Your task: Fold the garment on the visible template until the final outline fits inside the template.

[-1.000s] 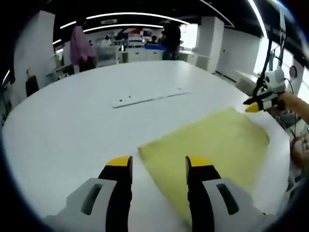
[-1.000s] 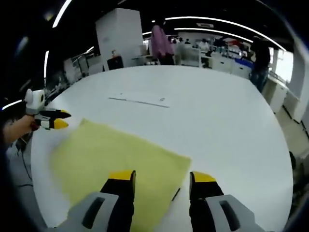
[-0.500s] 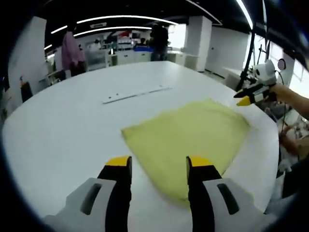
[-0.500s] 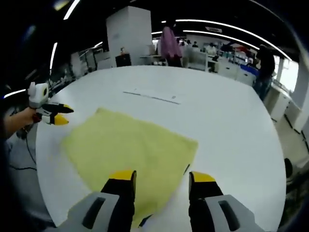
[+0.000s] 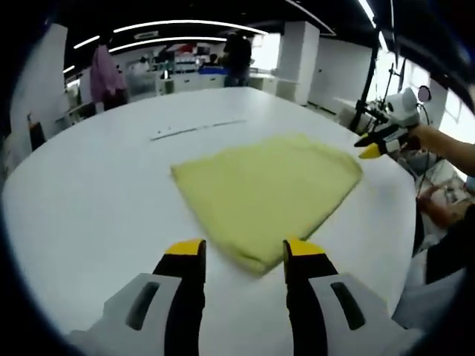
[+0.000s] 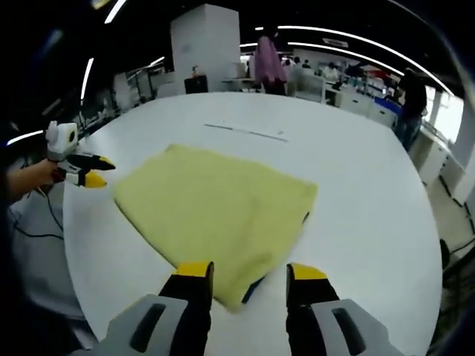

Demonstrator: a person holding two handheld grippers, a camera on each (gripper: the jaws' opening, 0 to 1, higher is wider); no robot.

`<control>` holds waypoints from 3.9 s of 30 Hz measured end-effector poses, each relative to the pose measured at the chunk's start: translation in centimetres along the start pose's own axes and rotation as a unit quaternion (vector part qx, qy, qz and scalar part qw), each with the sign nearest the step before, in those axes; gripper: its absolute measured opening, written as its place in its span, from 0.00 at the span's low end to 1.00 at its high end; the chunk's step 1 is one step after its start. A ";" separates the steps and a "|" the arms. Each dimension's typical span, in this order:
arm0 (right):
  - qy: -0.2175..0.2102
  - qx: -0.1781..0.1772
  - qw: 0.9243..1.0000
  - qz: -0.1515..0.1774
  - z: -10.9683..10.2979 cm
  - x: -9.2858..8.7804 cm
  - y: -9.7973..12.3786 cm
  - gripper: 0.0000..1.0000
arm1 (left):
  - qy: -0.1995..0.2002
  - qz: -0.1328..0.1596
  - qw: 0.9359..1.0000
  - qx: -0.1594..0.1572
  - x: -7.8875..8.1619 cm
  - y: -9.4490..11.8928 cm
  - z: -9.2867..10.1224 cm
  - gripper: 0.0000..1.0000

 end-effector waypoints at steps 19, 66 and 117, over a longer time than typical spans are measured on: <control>0.003 -0.022 1.000 -0.003 -2.3 -2.8 0.1 0.21 | 0.084 0.026 0.996 0.003 -2.9 -0.1 0.2 0.24; -0.063 -0.082 0.995 0.011 -1.6 -3.8 -0.5 0.00 | 0.116 0.039 0.993 -0.001 -3.3 -1.2 0.9 0.00; -0.070 -0.022 0.997 0.024 0.6 -5.9 -0.4 0.00 | 0.100 0.008 0.995 -0.001 -4.4 -1.2 -0.5 0.00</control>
Point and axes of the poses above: the point that each gripper's makers call its tool centre point, and the gripper's own axes: y roughly backward along the fingers, z roughly to its right, x roughly out of its top, the point moved 7 cm from there along y, roughly backward along the fingers
